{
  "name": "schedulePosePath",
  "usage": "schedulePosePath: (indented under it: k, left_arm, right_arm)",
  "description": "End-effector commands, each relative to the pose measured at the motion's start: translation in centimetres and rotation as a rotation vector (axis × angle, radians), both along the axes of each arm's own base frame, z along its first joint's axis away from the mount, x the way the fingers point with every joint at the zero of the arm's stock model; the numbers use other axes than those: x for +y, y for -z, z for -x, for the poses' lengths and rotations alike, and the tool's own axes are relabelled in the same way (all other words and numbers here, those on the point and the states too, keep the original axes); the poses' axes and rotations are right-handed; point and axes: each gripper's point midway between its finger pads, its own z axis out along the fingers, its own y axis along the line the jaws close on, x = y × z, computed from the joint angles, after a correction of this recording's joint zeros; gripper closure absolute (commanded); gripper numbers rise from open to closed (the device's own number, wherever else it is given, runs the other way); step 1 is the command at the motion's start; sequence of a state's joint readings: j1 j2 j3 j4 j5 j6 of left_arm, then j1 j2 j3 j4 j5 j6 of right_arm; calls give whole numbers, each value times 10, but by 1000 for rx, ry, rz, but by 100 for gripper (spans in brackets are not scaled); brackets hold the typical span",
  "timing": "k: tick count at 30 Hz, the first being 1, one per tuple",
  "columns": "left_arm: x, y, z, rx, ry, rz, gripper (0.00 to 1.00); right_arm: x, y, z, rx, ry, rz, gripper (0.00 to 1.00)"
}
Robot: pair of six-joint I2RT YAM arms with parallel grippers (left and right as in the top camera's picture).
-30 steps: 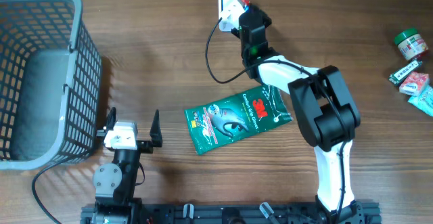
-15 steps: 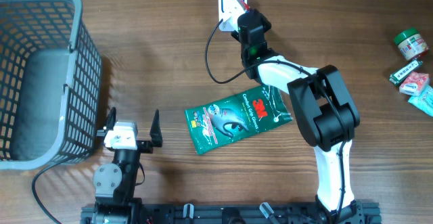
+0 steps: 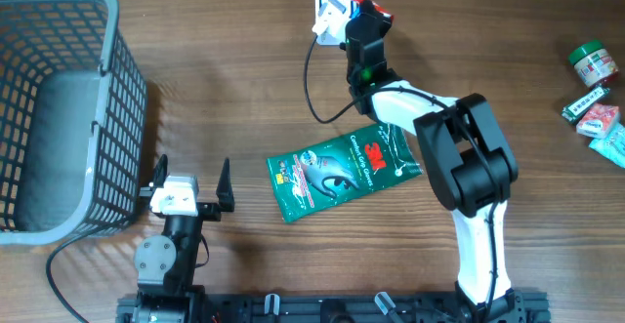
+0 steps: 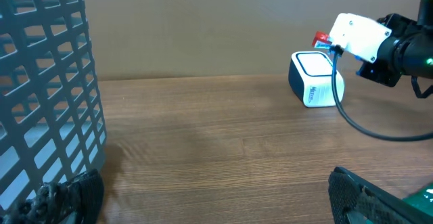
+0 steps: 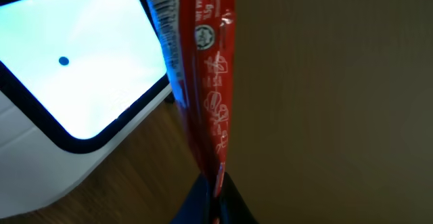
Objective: Scan the item barcode
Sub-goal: 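Hold the red tube up to the scanner, then carry the red tube to the right edge and release it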
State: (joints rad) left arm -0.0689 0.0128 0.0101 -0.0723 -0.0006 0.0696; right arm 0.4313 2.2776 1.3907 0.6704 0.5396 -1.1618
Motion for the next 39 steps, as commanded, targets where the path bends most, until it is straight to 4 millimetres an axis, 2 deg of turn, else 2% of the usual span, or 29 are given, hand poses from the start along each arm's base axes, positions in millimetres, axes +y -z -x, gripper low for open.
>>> schedulePosePath:
  k: [1, 6, 12, 14, 19, 21, 22, 23, 25, 27, 29, 32, 35, 39]
  left_arm:
    - [-2, 1, 0, 0, 11, 7, 0]
    - [-2, 1, 0, 0, 11, 7, 0]
    - [-2, 1, 0, 0, 11, 7, 0]
    - [-2, 1, 0, 0, 11, 7, 0]
    - [-2, 1, 0, 0, 11, 7, 0]
    - [-2, 1, 0, 0, 11, 7, 0]
    - [-2, 1, 0, 0, 11, 7, 0]
    - [-2, 1, 0, 0, 11, 7, 0]
    - [-2, 1, 0, 0, 11, 7, 0]
    - [-2, 1, 0, 0, 11, 7, 0]
    - [-2, 1, 0, 0, 11, 7, 0]
    - [-2, 1, 0, 0, 11, 7, 0]
    - [-2, 1, 0, 0, 11, 7, 0]
    - [-2, 1, 0, 0, 11, 7, 0]
  right_arm:
    - [-4, 26, -4, -5, 26, 198, 95]
    - [-4, 34, -6, -38, 32, 197, 95]
    - [-14, 30, -4, -49, 105, 179, 96]
    - [-20, 16, -3, -73, 145, 143, 95]
    - [-39, -54, 4, -138, 238, 18, 95]
    - [-56, -79, 11, -137, 300, -73, 96]
    - [-68, -86, 16, -118, 334, -122, 96]
    - [-87, -84, 24, -56, 380, -182, 96]
    - [-115, -73, 35, 35, 442, -255, 96]
    - [-166, -50, 50, 125, 573, -402, 96]
    - [-212, -23, 64, 200, 695, -509, 96]
    - [-263, 25, 89, 363, 813, -626, 95]
    - [-326, 63, 116, 386, 1002, -713, 95]
    - [-378, 88, 140, 394, 1127, -762, 95]
